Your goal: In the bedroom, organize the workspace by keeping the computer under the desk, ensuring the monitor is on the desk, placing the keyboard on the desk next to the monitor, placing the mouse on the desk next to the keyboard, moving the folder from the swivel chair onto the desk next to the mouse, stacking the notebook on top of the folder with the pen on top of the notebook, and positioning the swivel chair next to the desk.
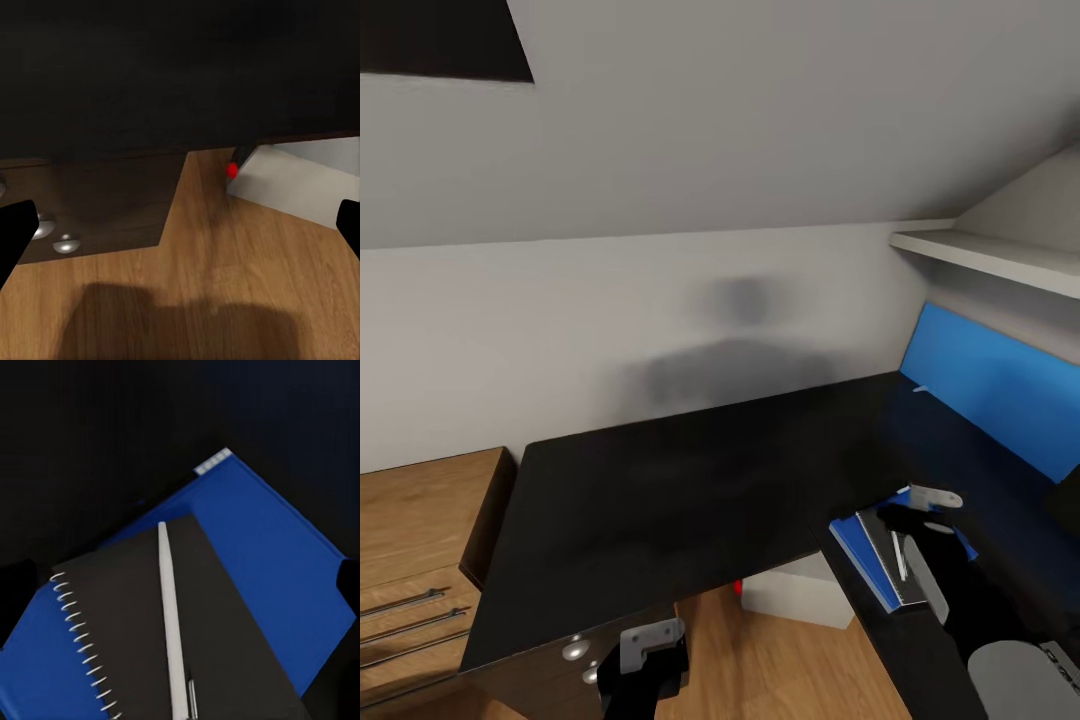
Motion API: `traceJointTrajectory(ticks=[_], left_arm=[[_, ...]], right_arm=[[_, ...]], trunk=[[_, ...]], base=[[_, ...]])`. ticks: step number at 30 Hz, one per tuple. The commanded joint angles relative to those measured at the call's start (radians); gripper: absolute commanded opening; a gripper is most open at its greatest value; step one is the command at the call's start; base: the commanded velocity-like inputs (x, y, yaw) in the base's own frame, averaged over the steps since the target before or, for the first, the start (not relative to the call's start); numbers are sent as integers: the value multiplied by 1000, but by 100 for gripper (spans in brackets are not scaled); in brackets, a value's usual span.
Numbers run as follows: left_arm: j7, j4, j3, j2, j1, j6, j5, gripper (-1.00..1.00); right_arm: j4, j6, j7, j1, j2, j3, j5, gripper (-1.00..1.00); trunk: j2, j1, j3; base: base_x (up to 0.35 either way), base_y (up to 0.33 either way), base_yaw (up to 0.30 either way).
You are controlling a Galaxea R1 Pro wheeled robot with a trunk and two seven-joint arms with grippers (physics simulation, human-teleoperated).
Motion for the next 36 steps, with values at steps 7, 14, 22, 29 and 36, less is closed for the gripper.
traceJointTrajectory(ticks=[7,14,22,29,36], left_arm=[[4,-1,-3,0,-2,-5,6,100],[2,-1,-3,-1,-2,-4,9,100],[1,0,-3,-1,-2,-5,9,100],[1,0,-3,-1,-2,-5,11,100],[1,0,-3,-1,-2,-5,12,100]], right_arm=[[-89,54,-7,9,1,2,-18,100],[-143,73,-8,24,23,1,-21,100],[-170,80,-8,37,44,2,-22,100],[-229,88,-8,52,111,3,-19,100],[-254,85,-11,81,140,28,-11,100]], trunk=[[-2,1,-2],[-2,1,-2],[-2,1,-2],[-2,1,-2],[-2,1,-2]], base=[[0,0,0],[0,0,0],[0,0,0],[-68,0,0],[-295,0,0]])
